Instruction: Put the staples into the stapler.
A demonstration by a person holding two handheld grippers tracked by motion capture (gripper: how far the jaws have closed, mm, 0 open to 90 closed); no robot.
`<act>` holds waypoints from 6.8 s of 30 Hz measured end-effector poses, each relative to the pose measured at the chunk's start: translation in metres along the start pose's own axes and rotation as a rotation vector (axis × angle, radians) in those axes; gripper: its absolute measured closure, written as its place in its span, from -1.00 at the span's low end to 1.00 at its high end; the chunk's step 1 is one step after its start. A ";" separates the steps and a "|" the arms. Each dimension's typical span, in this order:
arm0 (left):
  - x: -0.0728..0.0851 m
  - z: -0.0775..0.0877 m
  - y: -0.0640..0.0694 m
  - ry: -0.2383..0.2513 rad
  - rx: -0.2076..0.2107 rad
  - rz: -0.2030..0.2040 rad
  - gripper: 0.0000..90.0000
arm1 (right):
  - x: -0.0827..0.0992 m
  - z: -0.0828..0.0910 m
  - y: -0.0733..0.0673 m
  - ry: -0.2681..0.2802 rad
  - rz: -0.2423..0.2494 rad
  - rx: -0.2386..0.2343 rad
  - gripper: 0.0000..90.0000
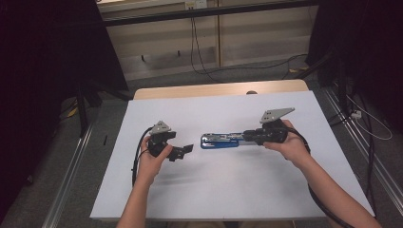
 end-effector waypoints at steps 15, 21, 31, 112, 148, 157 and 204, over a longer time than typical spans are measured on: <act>0.008 0.012 -0.002 0.001 -0.007 0.005 -0.90 | -0.028 -0.019 0.007 0.025 0.078 -0.063 0.76; 0.011 0.013 -0.003 -0.005 -0.004 0.014 -0.90 | -0.031 -0.026 0.008 0.029 0.094 -0.095 0.76; 0.014 0.016 -0.004 -0.004 -0.008 0.010 -0.90 | -0.037 -0.035 0.012 0.039 0.114 -0.129 0.76; 0.021 0.029 -0.011 0.007 -0.020 0.029 -0.90 | -0.061 -0.099 0.010 -0.006 0.266 -0.306 0.76; 0.022 0.028 -0.012 -0.002 -0.021 0.022 -0.90 | -0.059 -0.112 0.011 -0.028 0.260 -0.327 0.76; 0.022 0.028 -0.012 -0.005 -0.022 0.021 -0.90 | -0.057 -0.114 0.012 -0.037 0.264 -0.326 0.76; 0.022 0.028 -0.013 -0.005 -0.026 0.026 -0.90 | -0.052 -0.126 0.011 -0.053 0.317 -0.369 0.76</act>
Point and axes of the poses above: each handheld gripper's, and its own axes: z roughly backward along the jaws, x roughly out of its underside, y roughly to its right, the point moved 5 cm from there along -z, roughly forward along the jaws, and after that the axes turned 15 degrees about z, right-handed, at the moved point
